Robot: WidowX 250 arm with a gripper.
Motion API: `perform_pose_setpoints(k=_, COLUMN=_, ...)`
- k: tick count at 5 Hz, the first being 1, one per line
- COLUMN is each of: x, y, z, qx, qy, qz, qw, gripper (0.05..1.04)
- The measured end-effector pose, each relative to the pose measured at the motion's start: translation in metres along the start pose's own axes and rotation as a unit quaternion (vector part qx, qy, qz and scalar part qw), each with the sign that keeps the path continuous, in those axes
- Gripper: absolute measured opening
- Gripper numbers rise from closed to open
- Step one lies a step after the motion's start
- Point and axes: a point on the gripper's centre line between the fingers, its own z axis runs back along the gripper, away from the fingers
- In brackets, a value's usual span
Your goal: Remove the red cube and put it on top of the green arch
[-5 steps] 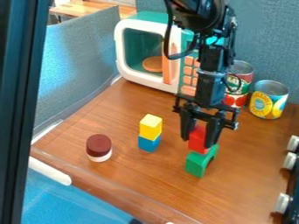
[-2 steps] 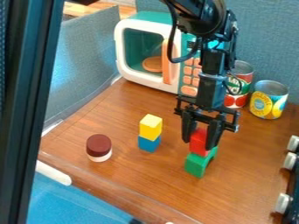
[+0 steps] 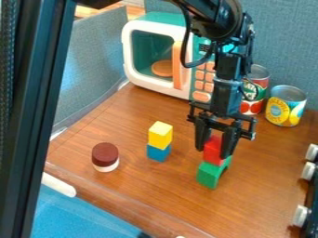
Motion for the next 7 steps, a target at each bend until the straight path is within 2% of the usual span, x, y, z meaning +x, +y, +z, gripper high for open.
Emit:
perform_pose_setpoints(k=1, x=-0.001, y=-0.001, z=0.001, qx=-0.002, qy=0.004, qz=0.003, qw=1.0000, gripper=0.913)
perform_pose_setpoints(k=2, x=-0.002, y=-0.002, z=0.001, qx=-0.005, qy=0.008, qz=0.004, qw=0.9999, gripper=1.012)
perform_pose_setpoints(k=3, x=-0.004, y=-0.001, z=0.001, qx=-0.006, qy=0.012, qz=0.005, qw=0.9999, gripper=1.008)
perform_pose_setpoints(k=4, x=-0.013, y=0.003, z=0.032, qx=0.011, qy=-0.017, qz=0.013, qw=0.9997, gripper=1.003)
perform_pose_setpoints(k=5, x=-0.020, y=0.019, z=0.054, qx=0.017, qy=-0.035, qz=0.028, qw=0.9988, gripper=1.002)
perform_pose_setpoints(k=6, x=-0.024, y=0.029, z=0.057, qx=0.029, qy=-0.039, qz=0.037, qw=0.9981, gripper=1.002)
perform_pose_setpoints(k=7, x=-0.031, y=0.039, z=0.054, qx=0.052, qy=-0.060, qz=0.046, qw=0.9958, gripper=1.002)
